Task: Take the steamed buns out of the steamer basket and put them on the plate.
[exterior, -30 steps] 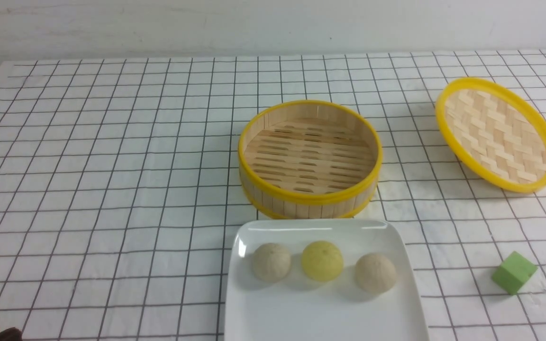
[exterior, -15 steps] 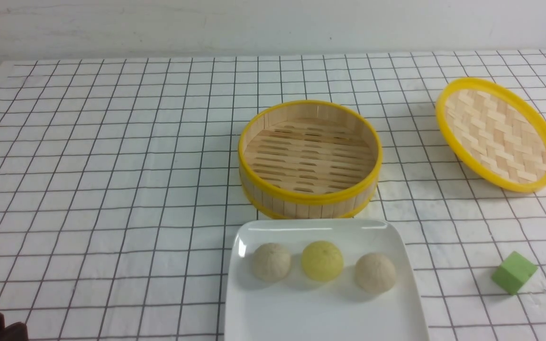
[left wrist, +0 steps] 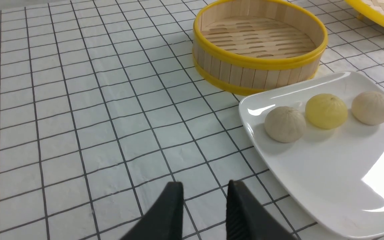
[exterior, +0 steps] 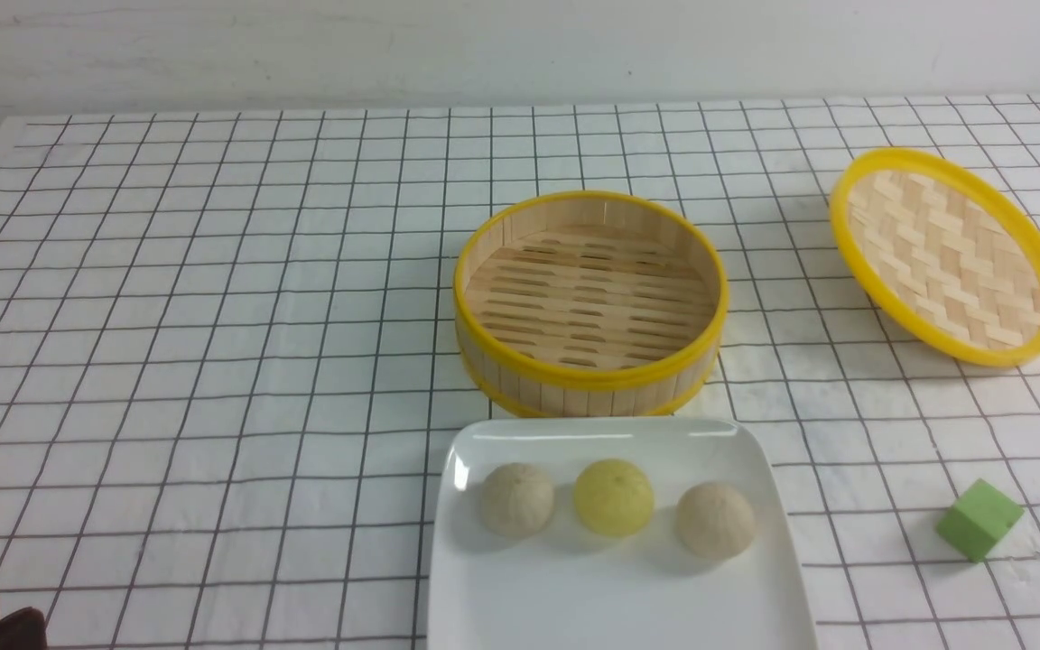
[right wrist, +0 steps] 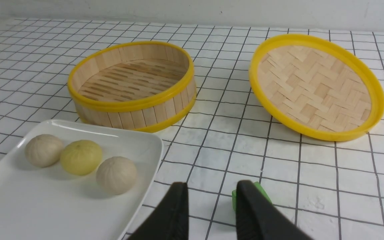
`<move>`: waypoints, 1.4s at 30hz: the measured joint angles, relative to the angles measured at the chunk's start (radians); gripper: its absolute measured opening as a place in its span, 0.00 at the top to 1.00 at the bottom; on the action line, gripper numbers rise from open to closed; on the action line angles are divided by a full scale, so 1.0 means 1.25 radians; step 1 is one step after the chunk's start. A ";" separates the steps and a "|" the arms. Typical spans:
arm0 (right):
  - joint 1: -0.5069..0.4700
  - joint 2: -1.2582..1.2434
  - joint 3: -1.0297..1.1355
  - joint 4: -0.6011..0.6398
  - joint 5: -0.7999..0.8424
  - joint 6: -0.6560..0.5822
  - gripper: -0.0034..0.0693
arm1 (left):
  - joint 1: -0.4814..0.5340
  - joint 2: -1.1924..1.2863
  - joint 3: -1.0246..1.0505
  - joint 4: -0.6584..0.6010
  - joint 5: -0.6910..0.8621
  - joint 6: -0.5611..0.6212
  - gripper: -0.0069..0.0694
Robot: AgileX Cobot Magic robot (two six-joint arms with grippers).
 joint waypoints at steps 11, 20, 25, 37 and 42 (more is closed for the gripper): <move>0.000 0.000 0.088 0.007 -0.107 0.010 0.63 | 0.000 0.000 0.000 0.001 0.000 0.000 0.62; 0.000 0.000 0.223 -0.001 -0.186 0.006 0.62 | 0.000 0.000 0.000 0.001 0.000 0.000 0.61; -0.001 0.000 0.293 -0.026 -0.217 -0.006 0.62 | 0.000 0.000 0.000 0.001 0.000 0.000 0.60; -0.163 0.001 0.333 -0.039 -0.277 -0.006 0.62 | 0.000 0.007 0.000 0.007 0.001 0.000 0.60; -0.302 0.001 0.333 -0.039 -0.277 -0.006 0.62 | 0.000 0.007 0.000 0.030 0.001 0.000 0.60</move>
